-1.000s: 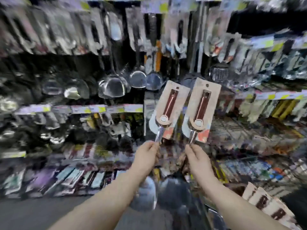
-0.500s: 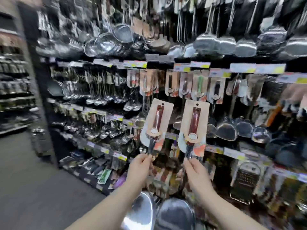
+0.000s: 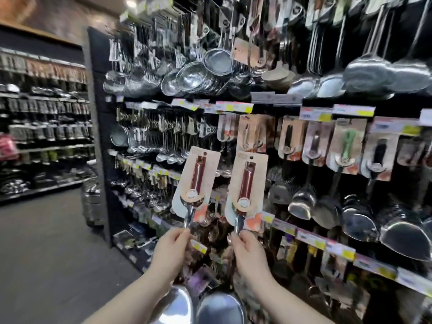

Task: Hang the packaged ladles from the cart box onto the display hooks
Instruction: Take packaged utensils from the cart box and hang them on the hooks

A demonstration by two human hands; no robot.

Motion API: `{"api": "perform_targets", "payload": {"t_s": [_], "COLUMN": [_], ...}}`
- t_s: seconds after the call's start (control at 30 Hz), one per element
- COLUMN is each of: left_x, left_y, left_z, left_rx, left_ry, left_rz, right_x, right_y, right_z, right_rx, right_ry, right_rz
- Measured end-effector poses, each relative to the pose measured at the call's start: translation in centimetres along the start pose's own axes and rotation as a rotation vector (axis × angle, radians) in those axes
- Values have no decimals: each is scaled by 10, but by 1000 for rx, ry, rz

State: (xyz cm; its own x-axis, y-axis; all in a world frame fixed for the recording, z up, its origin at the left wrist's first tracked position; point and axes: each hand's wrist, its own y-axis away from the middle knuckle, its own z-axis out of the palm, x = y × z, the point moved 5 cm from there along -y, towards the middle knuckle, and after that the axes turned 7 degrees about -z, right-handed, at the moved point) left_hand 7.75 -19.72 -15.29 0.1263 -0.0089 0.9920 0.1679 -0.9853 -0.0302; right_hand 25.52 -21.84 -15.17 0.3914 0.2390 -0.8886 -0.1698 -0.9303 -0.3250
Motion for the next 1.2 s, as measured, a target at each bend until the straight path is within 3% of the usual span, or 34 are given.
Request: {"api": "perform_targets", "payload": {"t_s": [0.17,0.5,0.87,1.2], "left_x": [16,32,56,78], "left_y": [-76,-173,-244,-318], "left_z": [14,82,156,182], "left_rx": [39,-37,-296,-572], "left_ry": [-17,18,65,147], "left_rz": [23,36,100,153], "right_x": [11,39,55,38], "right_y": [-73,-178,-242,-303], "right_z": [21,5,-34,-28], "right_rx": [-36,-11,234,491], "right_ry": [-213,-274,-24,-77], "right_rz": [53,32,-11,25]}}
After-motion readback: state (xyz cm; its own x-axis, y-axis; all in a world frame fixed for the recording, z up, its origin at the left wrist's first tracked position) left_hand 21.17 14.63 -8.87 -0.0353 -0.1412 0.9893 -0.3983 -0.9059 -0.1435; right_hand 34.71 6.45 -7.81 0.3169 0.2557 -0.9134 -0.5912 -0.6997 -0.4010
